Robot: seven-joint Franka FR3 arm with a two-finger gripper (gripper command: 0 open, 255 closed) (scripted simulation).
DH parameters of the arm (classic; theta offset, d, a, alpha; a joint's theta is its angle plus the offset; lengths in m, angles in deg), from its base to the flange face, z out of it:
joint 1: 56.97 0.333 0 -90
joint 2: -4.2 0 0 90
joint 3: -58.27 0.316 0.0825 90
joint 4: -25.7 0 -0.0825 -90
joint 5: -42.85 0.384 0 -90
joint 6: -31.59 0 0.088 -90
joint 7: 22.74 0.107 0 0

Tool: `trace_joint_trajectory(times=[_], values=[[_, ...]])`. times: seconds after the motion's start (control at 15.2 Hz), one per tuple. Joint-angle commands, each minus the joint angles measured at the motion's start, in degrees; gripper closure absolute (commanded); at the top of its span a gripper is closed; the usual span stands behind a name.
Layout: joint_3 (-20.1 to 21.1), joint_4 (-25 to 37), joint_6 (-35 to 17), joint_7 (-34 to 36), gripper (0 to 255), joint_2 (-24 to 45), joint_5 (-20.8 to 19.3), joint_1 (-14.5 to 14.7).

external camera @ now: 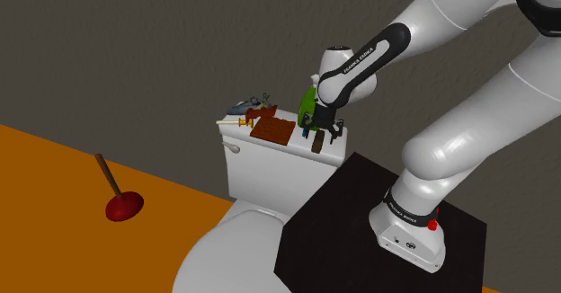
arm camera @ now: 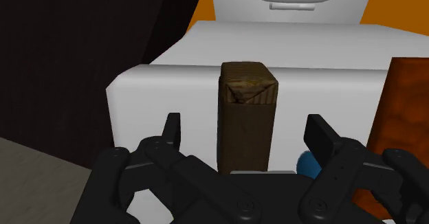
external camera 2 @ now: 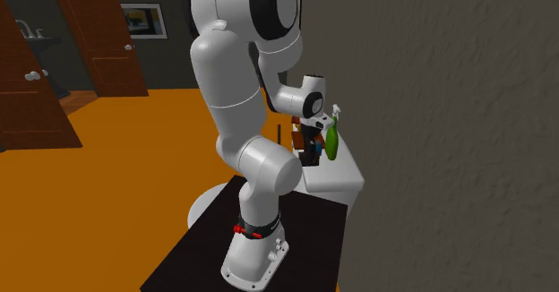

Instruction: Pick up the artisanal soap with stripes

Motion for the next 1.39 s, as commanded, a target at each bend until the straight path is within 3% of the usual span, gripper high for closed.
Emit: trace_joint_trajectory(times=[0.0,0.07,0.13,0.73,1.32], values=[[0.24,-0.35,-2.05,0.38,0,1.67,-0.32,-0.17],[0.24,-0.35,-2.04,0.37,0,1.66,-0.31,-0.16],[0.20,-0.32,-2.05,0.33,255,1.69,-0.34,-0.20],[0.24,-0.35,-2.05,0.38,255,1.67,-0.32,-0.17],[-0.73,1.51,7.80,-0.80,255,-6.38,0.97,0.68]])
